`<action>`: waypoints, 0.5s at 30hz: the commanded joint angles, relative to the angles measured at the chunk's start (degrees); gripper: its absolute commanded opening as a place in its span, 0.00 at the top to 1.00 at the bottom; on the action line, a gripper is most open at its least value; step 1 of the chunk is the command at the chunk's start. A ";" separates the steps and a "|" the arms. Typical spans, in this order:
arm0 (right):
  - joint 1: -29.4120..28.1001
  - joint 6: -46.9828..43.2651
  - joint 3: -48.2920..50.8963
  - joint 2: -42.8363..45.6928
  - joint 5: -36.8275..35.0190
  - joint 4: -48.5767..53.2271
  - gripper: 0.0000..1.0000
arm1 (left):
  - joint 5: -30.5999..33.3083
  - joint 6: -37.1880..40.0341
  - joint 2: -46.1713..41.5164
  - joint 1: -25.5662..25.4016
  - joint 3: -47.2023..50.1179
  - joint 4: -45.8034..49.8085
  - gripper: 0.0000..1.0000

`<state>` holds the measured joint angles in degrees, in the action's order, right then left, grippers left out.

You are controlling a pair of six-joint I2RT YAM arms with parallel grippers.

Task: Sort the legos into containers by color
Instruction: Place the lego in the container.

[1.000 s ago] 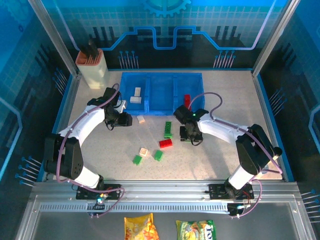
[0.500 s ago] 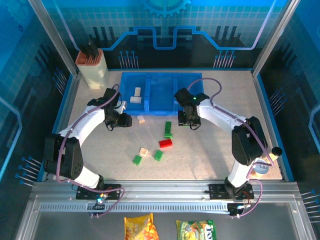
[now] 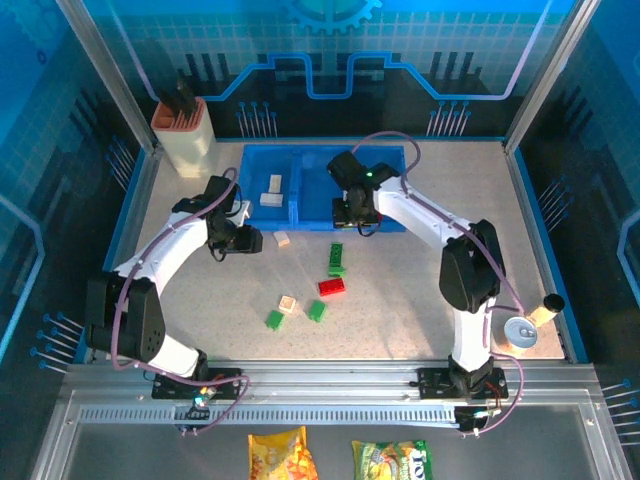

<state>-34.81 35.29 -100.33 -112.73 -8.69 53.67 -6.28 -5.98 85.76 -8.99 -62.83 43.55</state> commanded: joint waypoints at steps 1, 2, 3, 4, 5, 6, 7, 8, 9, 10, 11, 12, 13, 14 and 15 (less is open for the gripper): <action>-1.44 0.10 -4.88 -3.64 0.64 1.88 0.61 | 0.01 0.74 -1.56 0.64 0.25 0.13 0.51; -1.66 0.35 -6.37 -4.82 0.55 1.79 0.61 | 0.00 0.73 -1.58 0.64 0.18 0.13 0.51; -1.83 0.55 -7.50 -5.81 0.60 1.83 0.61 | 0.03 0.70 -1.71 0.63 0.25 0.13 0.51; -1.96 0.78 -8.96 -7.00 0.67 1.84 0.61 | 0.09 0.77 -1.82 0.64 0.23 0.13 0.51; -2.05 1.05 -10.32 -8.19 0.67 1.75 0.61 | 0.13 0.70 -2.05 0.64 0.25 0.05 0.51; -2.19 1.33 -11.59 -9.02 0.61 1.70 0.61 | 0.05 0.66 -2.15 0.64 0.30 -0.09 0.51; -2.26 1.60 -12.72 -10.24 0.56 1.53 0.61 | -0.10 0.56 -2.33 0.64 0.40 -0.12 0.51; -2.36 1.78 -14.06 -11.52 0.25 1.45 0.61 | -0.13 0.59 -2.37 0.64 0.49 -0.13 0.51; -2.37 1.95 -15.06 -12.52 -0.04 1.51 0.60 | -0.13 0.52 -2.36 0.64 0.51 -0.08 0.51; -2.37 2.13 -16.46 -13.76 -0.33 1.62 0.60 | -0.13 0.57 -2.36 0.64 0.52 -0.13 0.51; -2.37 2.24 -17.84 -15.03 -0.62 1.68 0.60 | -0.10 0.61 -2.45 0.64 0.53 -0.09 0.51; -2.37 2.24 -18.93 -16.07 -0.82 1.78 0.60 | -0.12 0.61 -2.56 0.64 0.51 -0.13 0.51; -2.36 2.33 -20.52 -17.41 -1.00 2.23 0.60 | 0.03 0.61 -2.67 0.64 0.56 -0.13 0.51; -2.37 2.26 -21.81 -18.61 -1.28 2.55 0.60 | 0.10 0.56 -2.69 0.64 0.51 -0.11 0.51; -2.37 2.33 -23.48 -19.88 -1.57 3.05 0.60 | 0.13 0.52 -2.81 0.64 0.60 -0.21 0.51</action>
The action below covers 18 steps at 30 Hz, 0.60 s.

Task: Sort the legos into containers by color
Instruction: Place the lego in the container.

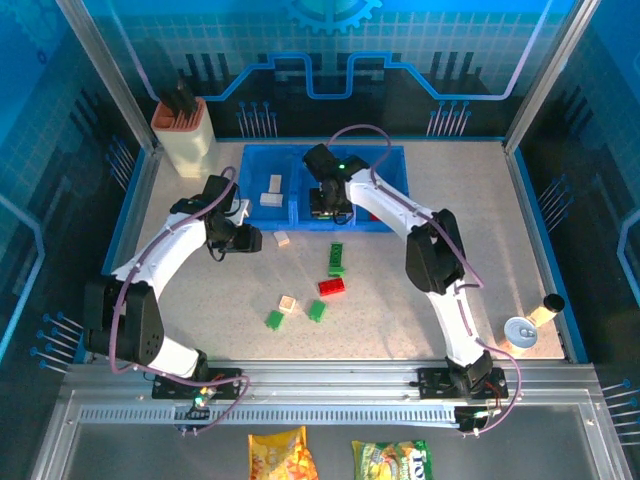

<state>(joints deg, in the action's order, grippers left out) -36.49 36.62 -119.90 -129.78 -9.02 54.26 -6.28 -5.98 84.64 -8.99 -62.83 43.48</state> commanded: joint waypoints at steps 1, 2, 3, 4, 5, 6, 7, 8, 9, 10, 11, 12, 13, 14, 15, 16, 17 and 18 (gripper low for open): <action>-0.61 1.00 -5.50 -4.48 -1.49 2.91 0.60 | 0.05 0.46 -1.75 0.64 0.60 -0.15 0.51; -0.60 0.99 -6.92 -5.92 -1.59 3.32 0.60 | -0.04 0.46 -1.82 0.64 0.60 -0.15 0.51; -0.47 1.00 -8.41 -7.25 -1.54 3.76 0.60 | -0.21 0.38 -1.77 0.65 0.60 -0.18 0.51; -0.35 1.00 -9.98 -8.47 -1.59 4.21 0.60 | -0.39 0.36 -1.76 0.64 0.68 -0.29 0.51; -0.35 1.01 -11.19 -9.54 -1.70 4.56 0.60 | -0.71 0.26 -1.70 0.64 0.69 -0.31 0.51; -0.26 1.05 -12.51 -10.65 -1.80 4.91 0.60 | -0.83 0.20 -1.71 0.64 0.78 -0.41 0.52; -0.10 1.08 -13.82 -11.84 -1.89 5.19 0.60 | -0.91 0.24 -1.70 0.64 0.80 -0.42 0.52; 0.03 1.08 -14.98 -12.81 -1.74 5.53 0.60 | -0.93 0.23 -1.69 0.62 0.85 -0.42 0.52; 0.18 1.17 -16.11 -13.87 -1.66 5.96 0.60 | -0.84 0.25 -1.71 0.64 0.86 -0.37 0.52; 0.41 1.20 -17.25 -14.89 -1.71 6.28 0.60 | -0.84 0.19 -1.71 0.64 0.86 -0.42 0.52; 0.62 1.26 -17.92 -15.67 -1.71 6.49 0.60 | -0.84 0.20 -1.68 0.67 0.86 -0.41 0.52; 0.77 1.18 -18.53 -16.46 -1.64 6.37 0.60 | -0.84 0.24 -1.70 0.64 0.95 -0.42 0.52; 1.02 1.17 -19.13 -17.20 -1.64 6.22 0.60 | -0.84 0.23 -1.81 0.64 1.00 -0.42 0.52; 1.20 1.10 -19.50 -17.74 -1.55 6.22 0.60 | -0.86 0.12 -1.81 0.64 1.04 -0.45 0.52; 1.41 1.06 -20.03 -18.42 -1.55 6.08 0.60 | -0.87 0.13 -1.72 0.64 1.10 -0.51 0.52; 1.71 1.08 -20.42 -19.11 -1.53 5.96 0.60 | -0.92 0.10 -1.73 0.64 1.13 -0.51 0.52; 1.90 1.08 -20.61 -19.54 -1.37 5.73 0.60 | -0.92 0.10 -1.67 0.64 1.15 -0.51 0.52; 2.18 1.08 -20.72 -20.02 -1.11 5.51 0.60 | -0.87 0.10 -1.69 0.64 1.13 -0.59 0.52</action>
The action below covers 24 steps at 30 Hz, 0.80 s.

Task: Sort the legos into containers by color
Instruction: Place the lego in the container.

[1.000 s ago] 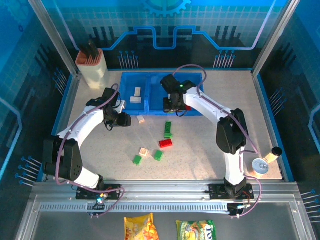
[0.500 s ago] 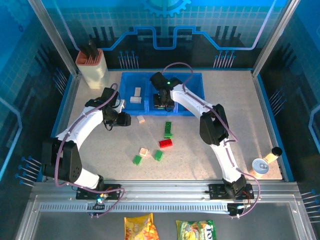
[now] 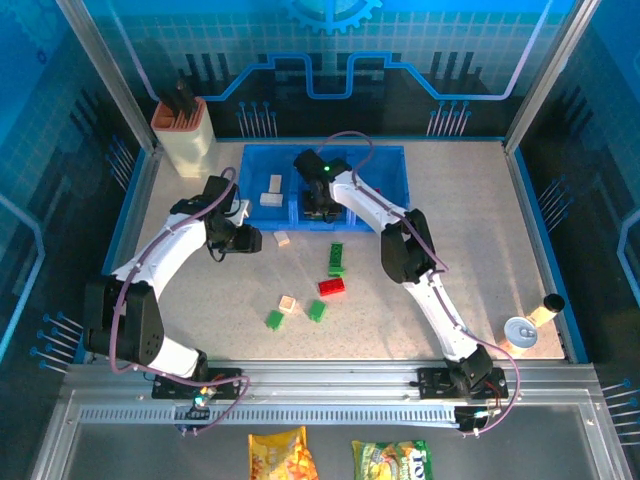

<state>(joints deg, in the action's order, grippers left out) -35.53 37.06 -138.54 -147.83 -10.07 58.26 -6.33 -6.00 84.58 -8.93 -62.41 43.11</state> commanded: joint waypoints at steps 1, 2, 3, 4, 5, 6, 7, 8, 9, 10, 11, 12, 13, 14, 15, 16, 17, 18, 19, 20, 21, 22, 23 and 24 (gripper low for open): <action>1.51 0.75 -2.30 -2.43 0.13 1.33 0.60 | -0.79 0.16 -1.61 0.58 0.76 -0.22 0.52; 1.67 0.80 -2.55 -2.78 0.16 1.21 0.60 | -0.79 0.24 -1.60 0.58 0.80 -0.29 0.52; 1.87 0.74 -2.82 -3.15 0.17 1.15 0.60 | -0.86 0.12 -1.57 0.58 0.80 -0.28 0.52; 1.99 0.65 -3.04 -3.42 -0.13 1.09 0.60 | -0.96 0.16 -1.46 0.58 0.89 -0.31 0.52; 2.15 0.72 -3.14 -3.60 -0.37 1.00 0.60 | -1.13 0.08 -1.47 0.54 0.89 -0.39 0.52; 2.19 0.69 -3.10 -3.77 -0.61 0.83 0.60 | -1.38 0.02 -1.34 0.58 0.97 -0.48 0.52; 2.30 0.73 -3.10 -3.86 -0.57 0.52 0.59 | -1.64 -0.02 -1.27 0.58 0.97 -0.56 0.52; 2.30 0.82 -3.14 -4.02 -0.58 0.29 0.59 | -1.96 -0.07 -1.13 0.58 0.98 -0.57 0.52; 2.31 0.98 -3.21 -4.28 -0.62 -0.03 0.59 | -2.34 -0.18 -1.02 0.56 0.95 -0.70 0.52; 2.39 1.14 -3.28 -4.43 -0.64 -0.26 0.58 | -2.51 -0.32 -0.93 0.49 1.06 -0.75 0.52; 2.42 1.28 -3.48 -4.69 -0.79 -0.49 0.57 | -2.71 -0.35 -0.80 0.49 1.06 -0.75 0.52; 2.39 1.34 -3.73 -4.91 -0.96 -0.60 0.57 | -2.88 -0.39 -0.73 0.50 1.06 -0.76 0.52; 2.40 1.43 -3.91 -5.05 -1.01 -0.69 0.56 | -2.97 -0.41 -0.65 0.49 1.07 -0.75 0.52; 2.46 1.44 -4.17 -5.25 -1.10 -0.85 0.56 | -3.15 -0.42 -0.56 0.49 1.09 -0.80 0.52; 2.54 1.44 -4.36 -5.34 -1.27 -0.95 0.55 | -3.24 -0.51 -0.57 0.49 1.07 -0.90 0.52; 2.50 1.52 -4.52 -5.36 -1.48 -0.95 0.55 | -3.22 -0.57 -0.56 0.49 1.14 -0.92 0.52; 2.49 1.60 -4.55 -5.16 -1.74 -0.95 0.54 | -3.34 -0.66 -0.57 0.49 1.15 -0.89 0.52; 2.49 1.66 -4.55 -4.98 -1.94 -0.95 0.53 | -3.40 -0.67 -0.61 0.50 1.24 -0.92 0.52; 2.40 1.69 -4.50 -4.78 -2.10 -0.91 0.53 | -3.55 -0.79 -0.60 0.47 1.32 -0.92 0.52; 2.39 1.79 -4.55 -4.39 -2.28 -0.87 0.52 | -3.71 -0.92 -0.65 0.40 1.41 -0.92 0.52; 2.31 1.87 -4.55 -4.02 -2.28 -0.71 0.51 | -3.93 -0.96 -0.68 0.32 1.44 -0.92 0.52; 2.24 1.95 -4.50 -3.65 -2.40 -0.61 0.51 | -4.16 -1.07 -0.73 0.24 1.48 -0.94 0.52; 2.24 1.96 -4.55 -3.12 -2.42 -0.56 0.50 | -4.30 -1.12 -0.82 0.02 1.58 -1.00 0.52; 2.07 1.88 -4.55 -2.45 -2.37 -0.69 0.49 | -4.39 -1.33 -0.89 -0.20 1.61 -1.02 0.51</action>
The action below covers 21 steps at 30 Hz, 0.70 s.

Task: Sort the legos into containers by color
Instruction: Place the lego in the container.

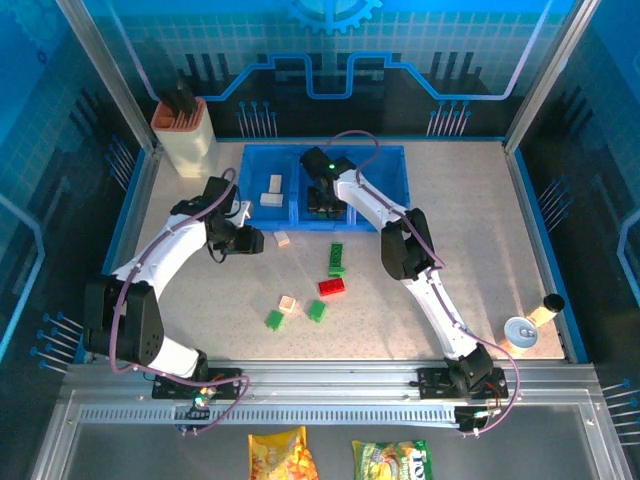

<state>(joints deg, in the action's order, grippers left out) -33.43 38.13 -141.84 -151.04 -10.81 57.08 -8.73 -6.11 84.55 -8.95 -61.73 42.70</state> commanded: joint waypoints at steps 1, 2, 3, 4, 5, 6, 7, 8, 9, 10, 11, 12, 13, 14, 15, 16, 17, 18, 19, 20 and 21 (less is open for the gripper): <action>-0.07 0.81 -1.24 1.21 -1.46 0.34 0.49 | -2.12 -1.27 -0.88 -0.41 0.91 -0.64 0.51; -0.14 0.78 -1.40 1.81 -1.26 0.31 0.48 | -2.23 -1.34 -0.99 -0.67 0.91 -0.64 0.51; -0.19 0.73 -1.66 2.43 -1.07 0.44 0.47 | -2.23 -1.51 -1.02 -0.93 0.84 -0.55 0.50; -0.15 0.68 -1.85 3.02 -0.97 0.64 0.47 | -2.24 -1.61 -0.98 -1.13 0.74 -0.55 0.50; -0.29 0.64 -1.95 3.71 -0.97 0.88 0.46 | -2.31 -1.69 -0.97 -1.31 0.66 -0.52 0.50; -0.26 0.56 -1.95 4.38 -0.91 1.16 0.46 | -2.34 -1.81 -1.04 -1.46 0.64 -0.50 0.50; -0.42 0.42 -1.95 4.98 -0.82 1.40 0.46 | -2.21 -1.96 -0.99 -1.49 0.56 -0.50 0.50; -0.41 0.24 -1.95 5.72 -0.91 1.69 0.46 | -2.25 -2.21 -1.07 -1.59 0.48 -0.42 0.50; -0.48 0.07 -1.95 6.36 -1.07 2.09 0.45 | -2.25 -2.43 -1.20 -1.67 0.47 -0.34 0.50; -0.58 -0.13 -1.95 6.92 -1.19 2.32 0.45 | -2.14 -2.67 -1.16 -1.75 0.39 -0.15 0.50; -0.58 -0.29 -1.82 7.58 -1.00 2.50 0.45 | -2.16 -2.83 -1.25 -1.85 0.23 0.08 0.50; -0.56 -0.35 -1.78 8.16 -0.57 2.68 0.45 | -1.95 -3.06 -1.41 -1.95 0.00 0.40 0.50; -0.58 -0.47 -1.64 8.78 -0.30 2.75 0.45 | -1.80 -3.35 -1.43 -2.03 -0.18 0.67 0.50; -0.71 -0.79 -1.32 9.46 -0.19 2.77 0.45 | -1.58 -3.68 -1.43 -2.21 -0.38 0.88 0.50; -0.84 -1.18 -0.87 10.24 -0.18 2.80 0.45 | -1.39 -4.10 -1.49 -2.34 -0.59 1.14 0.50; -0.89 -1.58 -0.40 10.95 -0.26 2.88 0.45 | -1.25 -4.47 -1.46 -2.46 -0.92 1.39 0.50; -1.02 -1.86 0.37 11.84 -0.27 2.91 0.45 | -1.05 -4.99 -1.38 -2.66 -1.25 1.74 0.50; -1.12 -2.19 1.44 12.82 -0.24 2.82 0.45 | -0.73 -5.59 -1.31 -2.93 -1.64 2.29 0.50; -1.11 -2.46 2.47 13.74 0.11 2.72 0.45 | -0.40 -6.03 -1.30 -3.21 -2.08 2.66 0.50; -1.11 -2.69 3.55 14.87 0.35 2.61 0.45 | -0.07 -6.39 -1.17 -3.57 -2.59 3.18 0.50; -1.20 -2.88 4.90 16.05 0.59 2.39 0.45 | 0.64 -7.10 -1.01 -4.02 -3.10 3.81 0.50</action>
<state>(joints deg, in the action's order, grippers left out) -34.04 36.71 -139.50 -138.87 -11.07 58.19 -9.06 -10.63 84.55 -11.90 -62.02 43.79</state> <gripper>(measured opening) 0.550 0.501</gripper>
